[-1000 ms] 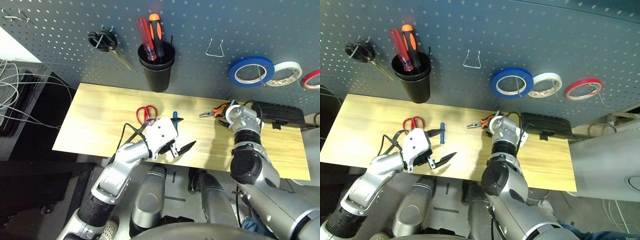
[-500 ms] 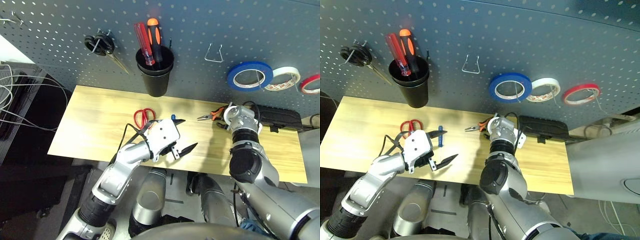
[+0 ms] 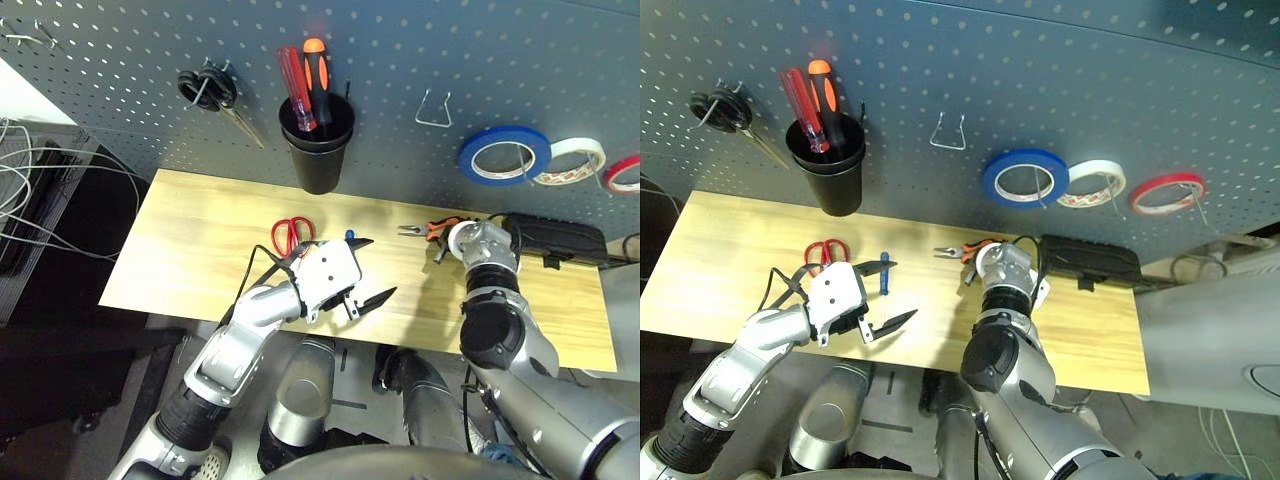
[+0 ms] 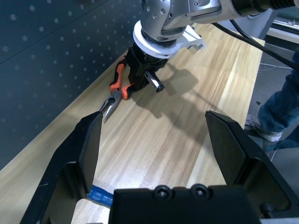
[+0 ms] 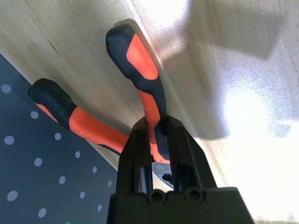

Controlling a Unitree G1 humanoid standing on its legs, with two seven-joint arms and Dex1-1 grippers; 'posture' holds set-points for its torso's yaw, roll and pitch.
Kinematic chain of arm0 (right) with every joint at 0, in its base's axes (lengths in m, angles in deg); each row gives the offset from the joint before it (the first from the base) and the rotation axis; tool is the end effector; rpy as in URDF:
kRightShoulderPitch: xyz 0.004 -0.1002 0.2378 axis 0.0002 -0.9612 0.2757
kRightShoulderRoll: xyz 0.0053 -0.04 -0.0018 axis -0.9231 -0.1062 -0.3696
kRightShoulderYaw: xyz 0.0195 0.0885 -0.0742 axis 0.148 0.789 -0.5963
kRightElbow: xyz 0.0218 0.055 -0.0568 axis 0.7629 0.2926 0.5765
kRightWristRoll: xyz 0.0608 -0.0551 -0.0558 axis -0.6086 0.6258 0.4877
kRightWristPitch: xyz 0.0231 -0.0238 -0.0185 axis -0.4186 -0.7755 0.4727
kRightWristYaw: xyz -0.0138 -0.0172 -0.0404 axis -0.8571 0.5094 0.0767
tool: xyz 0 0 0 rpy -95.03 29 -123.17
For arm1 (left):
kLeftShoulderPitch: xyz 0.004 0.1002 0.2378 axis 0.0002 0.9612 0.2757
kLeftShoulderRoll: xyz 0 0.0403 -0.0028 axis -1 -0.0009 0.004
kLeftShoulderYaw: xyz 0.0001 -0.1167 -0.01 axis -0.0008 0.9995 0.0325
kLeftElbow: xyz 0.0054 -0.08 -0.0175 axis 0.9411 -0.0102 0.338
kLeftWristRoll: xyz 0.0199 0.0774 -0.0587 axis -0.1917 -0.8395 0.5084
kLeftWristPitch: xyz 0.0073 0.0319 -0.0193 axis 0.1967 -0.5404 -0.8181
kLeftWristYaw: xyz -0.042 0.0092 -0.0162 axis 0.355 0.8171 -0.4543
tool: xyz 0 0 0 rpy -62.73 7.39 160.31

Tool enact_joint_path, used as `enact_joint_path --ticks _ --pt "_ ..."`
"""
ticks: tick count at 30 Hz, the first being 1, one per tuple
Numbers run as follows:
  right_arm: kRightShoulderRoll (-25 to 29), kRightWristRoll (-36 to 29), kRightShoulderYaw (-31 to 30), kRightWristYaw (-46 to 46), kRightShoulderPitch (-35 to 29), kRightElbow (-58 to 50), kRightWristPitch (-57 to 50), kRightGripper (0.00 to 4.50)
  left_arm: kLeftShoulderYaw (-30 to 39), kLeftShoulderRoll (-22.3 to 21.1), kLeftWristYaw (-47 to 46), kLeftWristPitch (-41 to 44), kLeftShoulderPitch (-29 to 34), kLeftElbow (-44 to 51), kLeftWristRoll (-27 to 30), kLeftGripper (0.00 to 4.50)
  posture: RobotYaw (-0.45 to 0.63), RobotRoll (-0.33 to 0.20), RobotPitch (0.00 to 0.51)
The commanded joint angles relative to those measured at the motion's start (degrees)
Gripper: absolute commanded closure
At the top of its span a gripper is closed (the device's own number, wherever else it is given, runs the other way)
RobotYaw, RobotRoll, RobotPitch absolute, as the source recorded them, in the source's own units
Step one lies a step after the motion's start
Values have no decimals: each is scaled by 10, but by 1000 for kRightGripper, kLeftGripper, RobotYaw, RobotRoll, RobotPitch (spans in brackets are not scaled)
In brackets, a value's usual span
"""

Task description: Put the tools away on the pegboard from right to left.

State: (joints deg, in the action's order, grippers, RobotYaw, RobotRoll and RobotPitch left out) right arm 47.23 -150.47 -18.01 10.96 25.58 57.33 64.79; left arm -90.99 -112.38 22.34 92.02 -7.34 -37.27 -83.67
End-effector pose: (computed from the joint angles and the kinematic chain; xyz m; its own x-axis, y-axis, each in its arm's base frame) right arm 0.3302 -0.1751 0.0533 0.5727 0.0392 -0.8188 0.7036 -0.5360 0.4665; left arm 0.2073 0.1430 0.0869 0.5140 -0.8346 -0.1984 0.8311 0.4272 0.3561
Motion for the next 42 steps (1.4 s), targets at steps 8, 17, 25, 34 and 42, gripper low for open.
enact_joint_path --ticks 8,17,25,34,42 --pt "-143 43 -131 165 -243 -247 -175 4204 -6 13 2 -14 -11 -22 -3 0 276 0 378" --pt "-140 6 -276 287 -400 -503 -276 4204 -7 28 0 -21 -14 -31 -4 0 246 0 371" --pt "-103 -19 -313 302 -419 -556 -334 4205 -5 37 -4 -26 -23 -39 -4 0 241 0 362" --pt "-61 -47 -380 282 -425 -578 -381 4205 11 41 -19 -39 -15 -35 -1 0 248 0 343" --pt "-36 -54 -408 245 -399 -560 -386 4205 43 48 -35 -72 -1 -21 12 0 246 0 318"
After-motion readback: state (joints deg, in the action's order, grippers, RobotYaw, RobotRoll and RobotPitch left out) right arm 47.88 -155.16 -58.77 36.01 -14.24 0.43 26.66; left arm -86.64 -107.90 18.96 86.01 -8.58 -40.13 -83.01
